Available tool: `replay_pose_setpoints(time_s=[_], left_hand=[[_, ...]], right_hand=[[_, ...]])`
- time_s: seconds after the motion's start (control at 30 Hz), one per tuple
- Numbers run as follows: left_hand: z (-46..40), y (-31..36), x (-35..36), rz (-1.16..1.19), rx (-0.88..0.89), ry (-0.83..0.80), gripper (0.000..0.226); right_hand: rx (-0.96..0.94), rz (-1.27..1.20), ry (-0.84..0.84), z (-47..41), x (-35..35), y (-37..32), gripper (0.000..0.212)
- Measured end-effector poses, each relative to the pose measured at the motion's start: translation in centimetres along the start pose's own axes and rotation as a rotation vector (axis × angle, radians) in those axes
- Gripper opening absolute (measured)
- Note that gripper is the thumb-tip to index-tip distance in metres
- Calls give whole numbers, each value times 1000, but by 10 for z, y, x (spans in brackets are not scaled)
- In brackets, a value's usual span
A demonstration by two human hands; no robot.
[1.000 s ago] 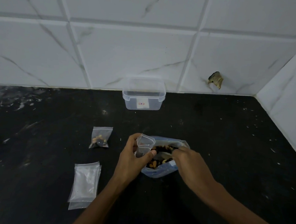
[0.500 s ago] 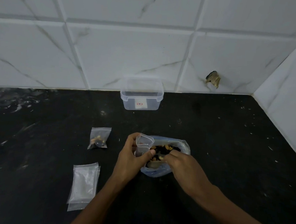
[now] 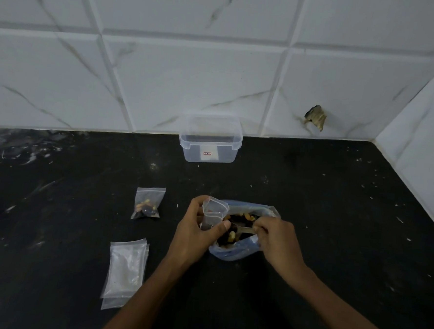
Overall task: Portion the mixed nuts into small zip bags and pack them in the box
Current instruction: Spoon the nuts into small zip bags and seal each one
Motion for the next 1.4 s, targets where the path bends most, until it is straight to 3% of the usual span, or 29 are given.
replay_pose_setpoints(time_s=[0.37, 0.57, 0.73, 0.9, 1.0, 1.17, 1.27, 1.4], left_hand=[[5, 8, -4, -56, 30, 30, 50], [6, 15, -6, -196, 162, 109, 63], [2, 21, 0, -172, 169, 97, 63], [0, 20, 9, -187, 169, 83, 64], [1, 22, 17, -187, 168, 55, 63], [2, 21, 25, -188, 173, 80, 57], [2, 23, 27, -178, 186, 93, 56], [2, 21, 25, -146, 177, 78, 55]], right_hand=[[542, -384, -126, -7, -7, 26, 13], [592, -467, -116, -9, -39, 30, 14], [541, -524, -77, -20, -77, 19, 15], [414, -563, -47, -30, -106, -4, 13], [272, -447, -32, -29, -109, -27, 13], [-172, -109, 111, -14, -100, -66, 12], [-481, 140, 96, 2, -84, -84, 5], [-679, 244, 81, 14, -77, -89, 14]])
Point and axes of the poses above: each hand's wrist, its own z-axis away from the middle knuckle, its own x-axis out of the palm, y = z × x, the point moved 4 cm from there along -z, towards the middle knuckle, and after that the axes turned 14 degrees about y, right-handed, at the moved point
